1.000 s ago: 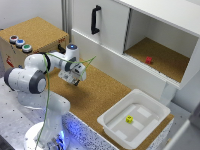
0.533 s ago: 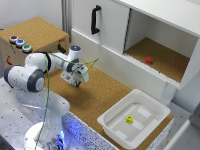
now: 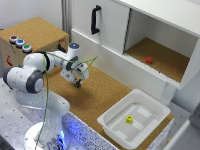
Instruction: Place the purple block on the table
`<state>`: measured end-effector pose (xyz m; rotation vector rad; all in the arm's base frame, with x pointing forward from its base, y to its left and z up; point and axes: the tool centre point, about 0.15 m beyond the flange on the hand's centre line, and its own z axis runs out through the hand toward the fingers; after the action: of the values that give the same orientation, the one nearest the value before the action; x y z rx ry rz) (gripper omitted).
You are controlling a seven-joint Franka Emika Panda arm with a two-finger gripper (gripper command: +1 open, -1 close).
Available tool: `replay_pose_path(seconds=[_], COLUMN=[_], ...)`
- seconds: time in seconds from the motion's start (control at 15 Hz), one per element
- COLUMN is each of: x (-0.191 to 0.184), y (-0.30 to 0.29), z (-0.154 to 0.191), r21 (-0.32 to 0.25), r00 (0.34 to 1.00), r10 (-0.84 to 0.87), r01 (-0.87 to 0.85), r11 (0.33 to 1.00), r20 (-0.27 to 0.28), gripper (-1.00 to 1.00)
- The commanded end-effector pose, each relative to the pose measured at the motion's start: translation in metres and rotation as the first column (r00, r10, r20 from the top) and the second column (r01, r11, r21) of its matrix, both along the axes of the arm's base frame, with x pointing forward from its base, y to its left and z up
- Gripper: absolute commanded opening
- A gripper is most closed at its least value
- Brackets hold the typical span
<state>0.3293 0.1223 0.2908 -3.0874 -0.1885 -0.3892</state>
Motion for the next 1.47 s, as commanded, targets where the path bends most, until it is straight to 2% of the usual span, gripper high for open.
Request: replay_pose_path(seconds=[0.0, 0.93, 1.0, 1.13, 1.27, 1.4], x=[-0.021, -0.021, -0.017, -0.017, -0.017, -0.016], y=[0.028, 0.028, 0.026, 0.038, 0.054, 0.072], z=[0.041, 0.041, 0.042, 0.053, 0.069, 0.088], r21=[-0.09, -0.09, -0.042, -0.047, -0.015, 0.008], r00=[0.997, 0.997, 0.997, 0.993, 0.986, 0.97], r10=[-0.018, -0.018, 0.031, 0.075, 0.12, 0.163], r01=[0.025, 0.025, -0.028, -0.072, -0.119, -0.167], r11=[0.996, 0.996, 0.999, 0.996, 0.993, 0.986], r20=[0.073, 0.073, 0.071, 0.087, 0.114, 0.18], gripper=[1.0, 1.0, 1.0, 1.0, 1.0, 1.0])
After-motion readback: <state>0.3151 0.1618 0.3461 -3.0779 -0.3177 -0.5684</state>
